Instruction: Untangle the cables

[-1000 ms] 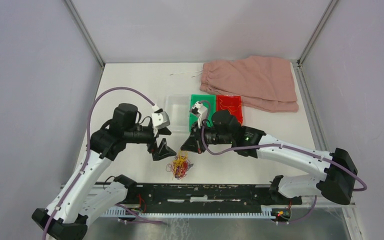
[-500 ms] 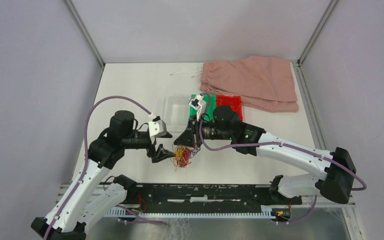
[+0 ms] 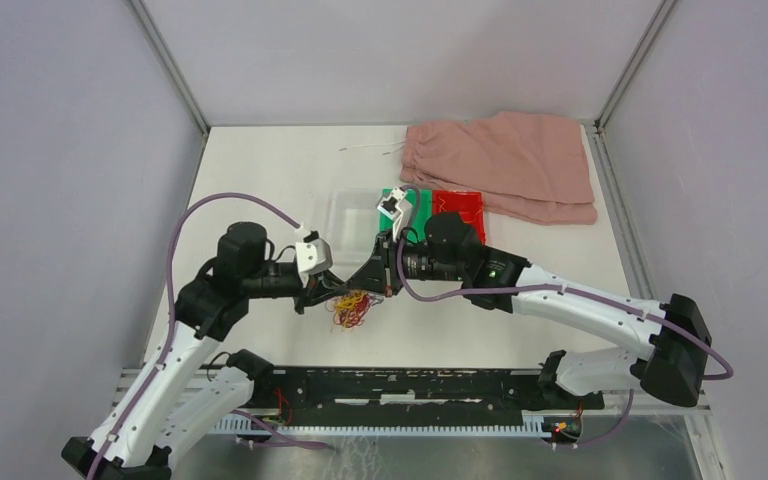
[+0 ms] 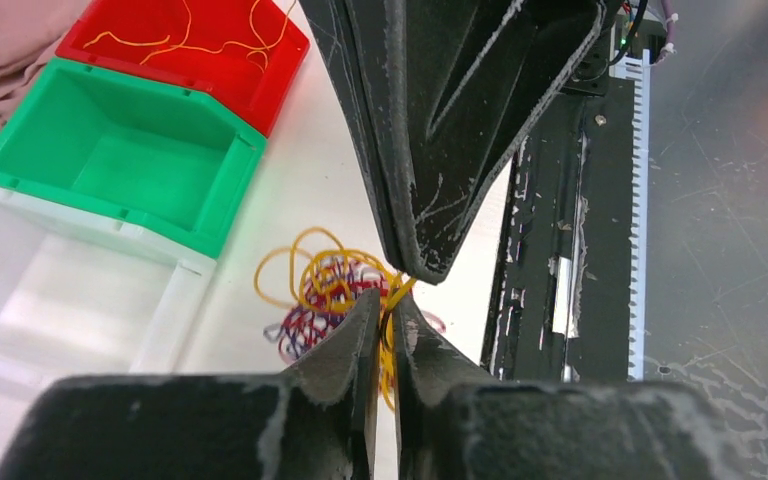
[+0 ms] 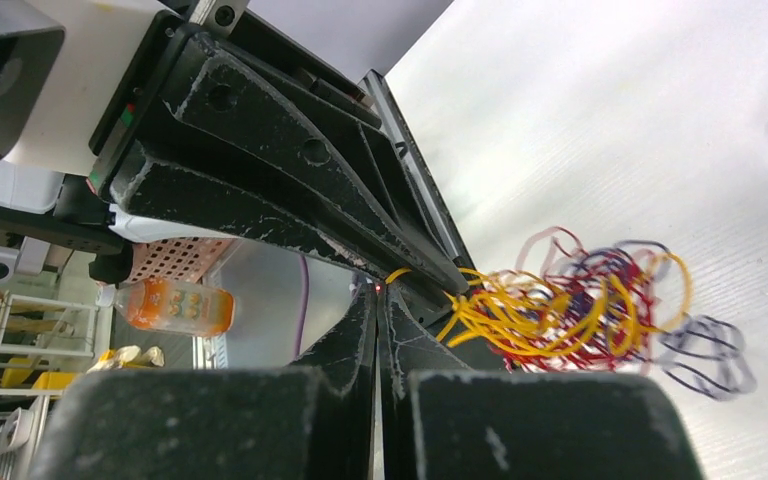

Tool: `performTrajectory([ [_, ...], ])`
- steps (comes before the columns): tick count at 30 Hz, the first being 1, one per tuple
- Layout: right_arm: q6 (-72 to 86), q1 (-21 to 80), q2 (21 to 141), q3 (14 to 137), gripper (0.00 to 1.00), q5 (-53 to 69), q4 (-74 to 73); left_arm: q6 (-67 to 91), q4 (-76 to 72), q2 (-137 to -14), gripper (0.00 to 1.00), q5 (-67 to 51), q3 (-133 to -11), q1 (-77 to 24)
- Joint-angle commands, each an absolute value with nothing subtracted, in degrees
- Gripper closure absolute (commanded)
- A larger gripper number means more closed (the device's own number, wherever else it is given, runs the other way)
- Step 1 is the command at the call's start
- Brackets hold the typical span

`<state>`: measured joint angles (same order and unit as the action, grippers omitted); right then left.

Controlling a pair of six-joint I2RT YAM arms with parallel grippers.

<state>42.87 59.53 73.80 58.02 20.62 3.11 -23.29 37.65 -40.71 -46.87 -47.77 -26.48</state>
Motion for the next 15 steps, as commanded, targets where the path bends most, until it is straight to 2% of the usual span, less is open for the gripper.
performTrajectory([
  [1, 44.15, 59.98, 70.83, 58.60, 1.00, 20.62, 4.99, -22.61, 35.37, -39.88, 0.89, -47.28, -48.94, -26.45],
  [7, 44.37, 59.95, 71.13, 60.32, 0.95, 20.69, 3.26, -19.21, 31.39, -38.34, 0.93, -45.97, -48.98, -26.37],
  [10, 43.46, 59.98, 70.43, 61.04, 0.88, 17.38, 1.56, -16.08, 31.03, -38.70, 0.97, -49.05, -49.71, -26.37],
  [12, 43.04, 59.95, 70.40, 61.54, 0.78, 15.90, 0.48, -14.20, 30.91, -39.20, 0.97, -50.49, -49.97, -26.44],
  [15, 42.87, 59.98, 69.68, 60.77, 0.57, 13.91, -0.05, -11.99, 30.07, -40.27, 0.97, -50.93, -50.77, -26.42],
])
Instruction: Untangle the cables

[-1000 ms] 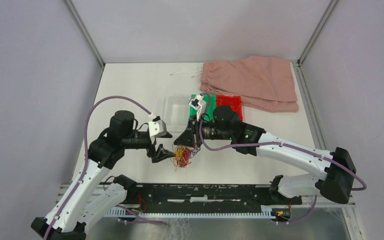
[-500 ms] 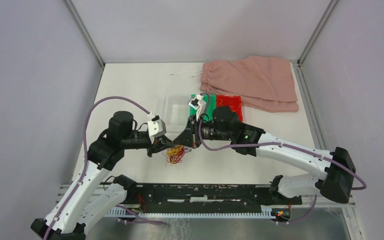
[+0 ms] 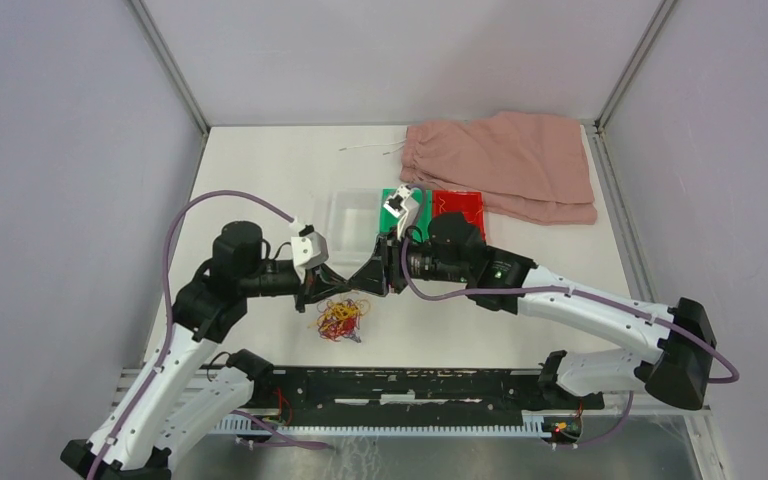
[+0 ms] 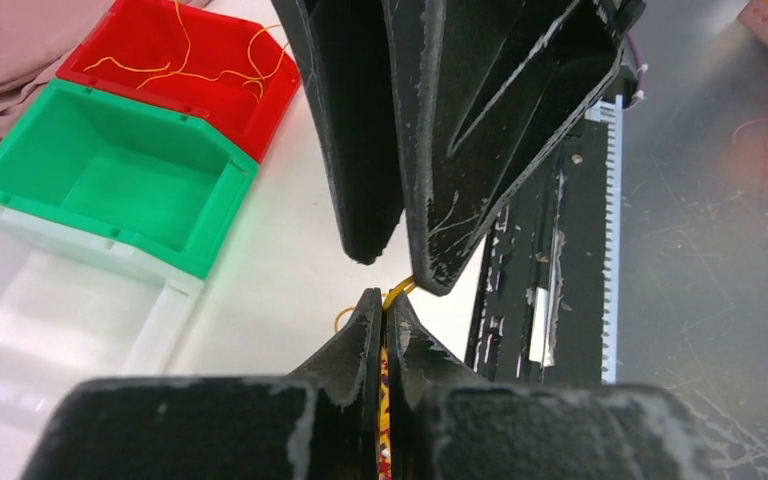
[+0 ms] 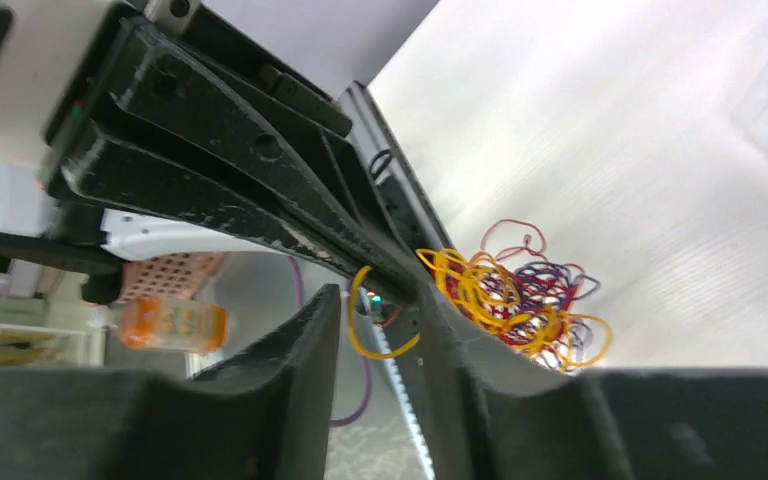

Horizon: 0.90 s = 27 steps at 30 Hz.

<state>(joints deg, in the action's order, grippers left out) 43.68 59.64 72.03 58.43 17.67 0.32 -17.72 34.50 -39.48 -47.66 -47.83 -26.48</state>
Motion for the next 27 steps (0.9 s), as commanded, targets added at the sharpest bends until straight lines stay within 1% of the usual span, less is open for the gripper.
performTrajectory([
  [1, 42.58, 59.97, 69.24, 60.05, 0.53, 13.03, -0.08, -10.55, 29.49, -40.50, 0.97, -50.89, -51.02, -26.41],
  [2, 41.91, 60.00, 68.53, 59.00, 0.49, 11.99, -0.16, -9.01, 28.67, -40.67, 0.97, -50.89, -51.20, -26.41],
  [4, 40.49, 60.00, 66.52, 56.57, 0.46, 10.20, -0.11, -6.41, 27.61, -40.87, 0.97, -50.88, -51.75, -26.44],
  [8, 36.59, 60.02, 62.49, 50.25, 0.45, 8.11, 2.91, -3.80, 27.46, -41.34, 0.97, -50.76, -53.83, -26.42],
  [13, 34.28, 59.95, 59.25, 42.52, 0.45, 7.12, 13.47, -0.31, 26.76, -42.31, 0.97, -50.45, -56.50, -26.38],
  [20, 33.41, 61.00, 62.24, 42.63, 0.45, 6.33, 17.43, 1.98, 25.60, -42.45, 0.97, -48.33, -56.57, -26.44],
  [24, 31.73, 63.28, 63.50, 42.59, 0.43, 2.40, 19.96, 2.51, 25.45, -42.32, 0.97, -47.61, -56.22, -26.42],
  [27, 28.51, 66.51, 64.12, 43.50, 0.41, -3.21, 20.69, 2.62, 25.38, -42.15, 0.97, -46.56, -56.20, -26.45],
])
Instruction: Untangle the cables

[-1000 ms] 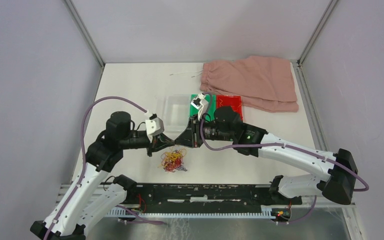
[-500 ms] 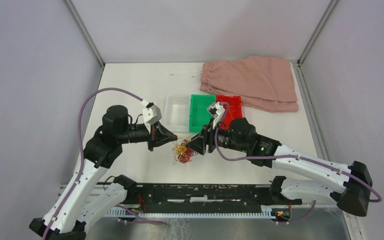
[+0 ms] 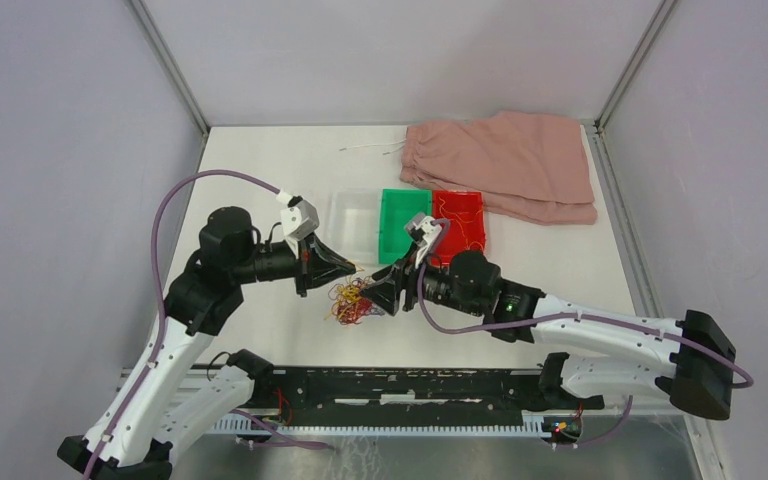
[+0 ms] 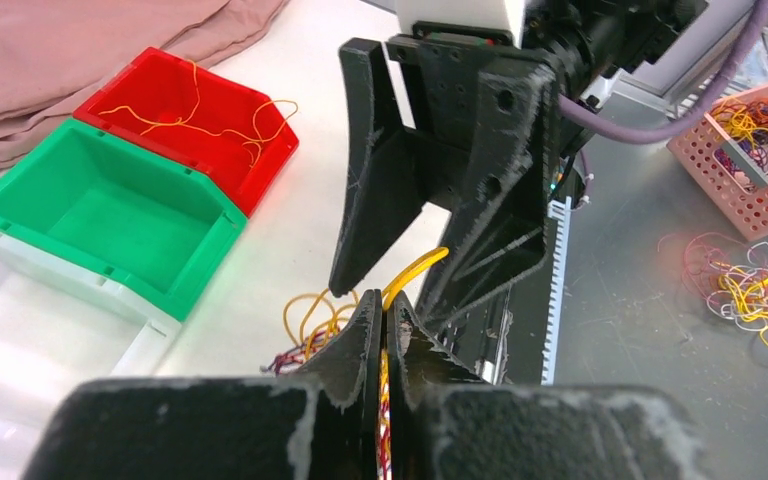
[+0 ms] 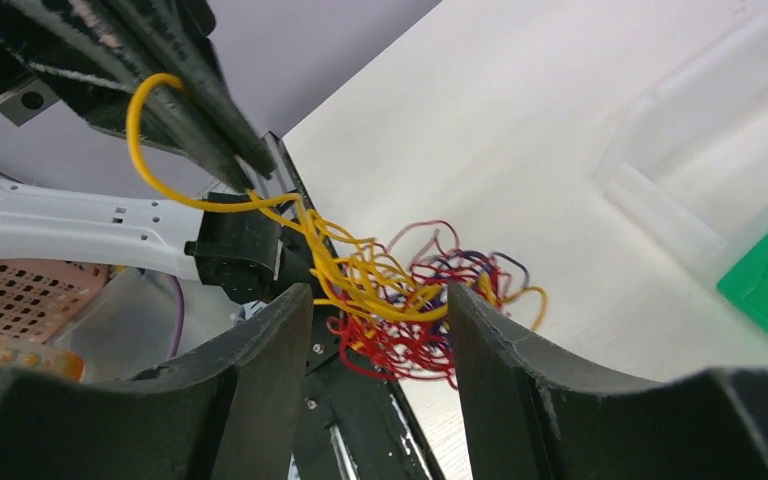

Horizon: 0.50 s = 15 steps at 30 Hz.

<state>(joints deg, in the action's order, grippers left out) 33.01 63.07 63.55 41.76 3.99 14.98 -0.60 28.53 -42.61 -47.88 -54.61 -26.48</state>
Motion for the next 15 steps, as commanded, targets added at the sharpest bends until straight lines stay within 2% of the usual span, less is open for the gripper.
performTrajectory([
  [1, 27.47, 67.64, 64.18, 43.70, 0.41, -4.95, 21.09, 2.63, 25.40, -42.11, 0.97, -45.88, -56.23, -26.41],
  [11, 22.90, 73.31, 64.78, 44.92, 0.43, -19.78, 25.11, 3.30, 24.07, -40.16, 0.97, -40.74, -55.44, -26.41],
  [15, 21.99, 73.65, 65.36, 45.29, 0.43, -21.77, 28.23, 3.25, 24.03, -39.78, 0.97, -40.09, -55.18, -26.39],
])
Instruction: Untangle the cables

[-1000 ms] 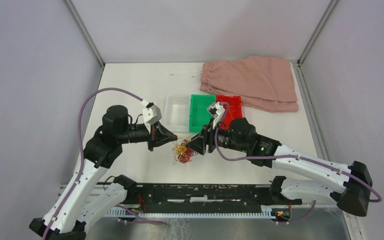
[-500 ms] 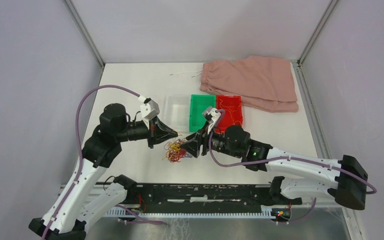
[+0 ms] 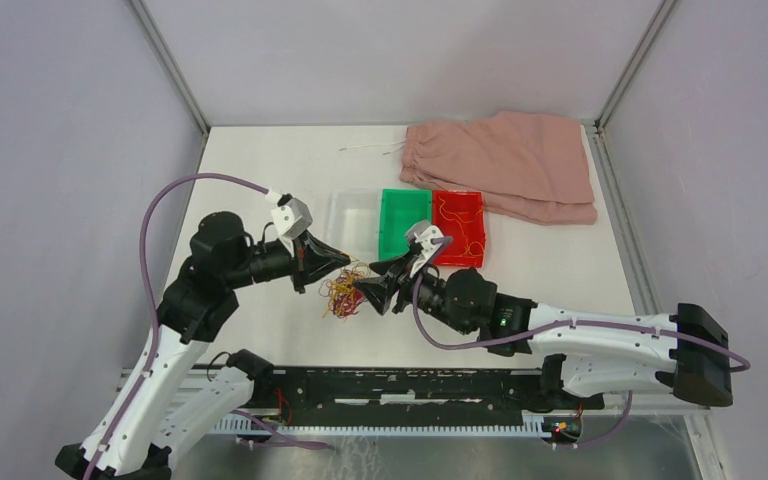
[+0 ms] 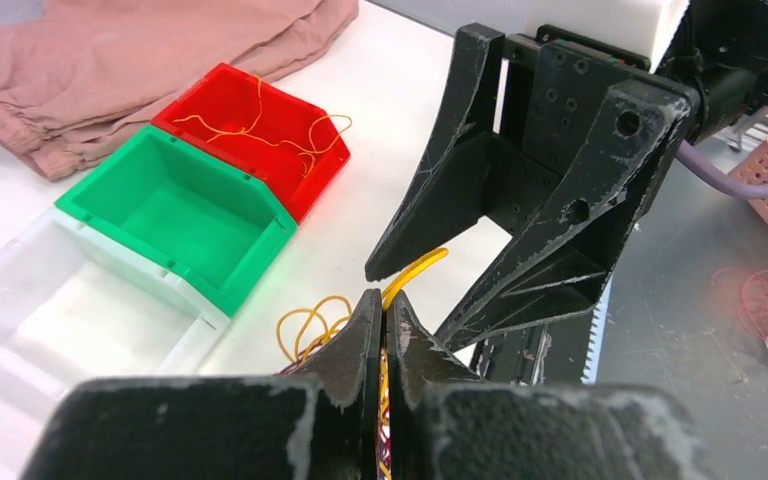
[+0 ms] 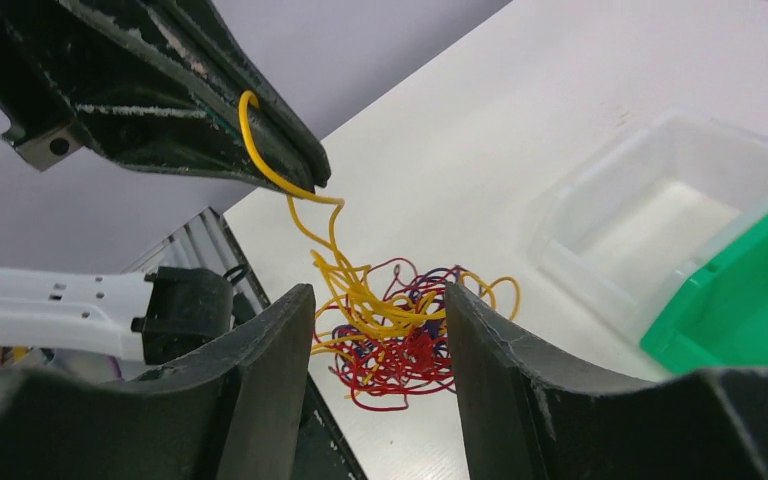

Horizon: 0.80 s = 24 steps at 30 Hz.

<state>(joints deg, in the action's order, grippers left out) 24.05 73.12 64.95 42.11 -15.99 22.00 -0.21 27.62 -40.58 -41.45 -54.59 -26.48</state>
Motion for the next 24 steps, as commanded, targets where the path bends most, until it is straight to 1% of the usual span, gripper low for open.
performTrajectory([
  [1, 21.97, 73.64, 65.65, 45.82, 0.43, -21.13, 28.21, 3.15, 24.09, -39.61, 0.97, -40.08, -55.07, -26.38],
  [7, 22.42, 73.65, 67.41, 47.65, 0.43, -16.84, 28.44, 2.40, 25.12, -39.63, 0.97, -39.50, -54.98, -26.43],
  [12, 22.51, 73.59, 69.04, 49.01, 0.43, -15.79, 28.85, 2.16, 25.37, -39.46, 0.97, -39.56, -55.32, -26.44],
  [15, 22.44, 73.65, 69.72, 49.74, 0.43, -17.61, 28.45, 1.79, 25.97, -39.54, 0.97, -39.50, -55.84, -26.44],
  [18, 22.78, 73.64, 69.58, 49.70, 0.46, -21.28, 28.58, 1.71, 26.89, -39.60, 0.97, -39.93, -56.46, -26.39],
  [24, 21.96, 73.55, 69.05, 48.54, 0.54, -27.17, 30.56, 1.38, 28.62, -39.69, 0.97, -40.48, -57.56, -26.44],
])
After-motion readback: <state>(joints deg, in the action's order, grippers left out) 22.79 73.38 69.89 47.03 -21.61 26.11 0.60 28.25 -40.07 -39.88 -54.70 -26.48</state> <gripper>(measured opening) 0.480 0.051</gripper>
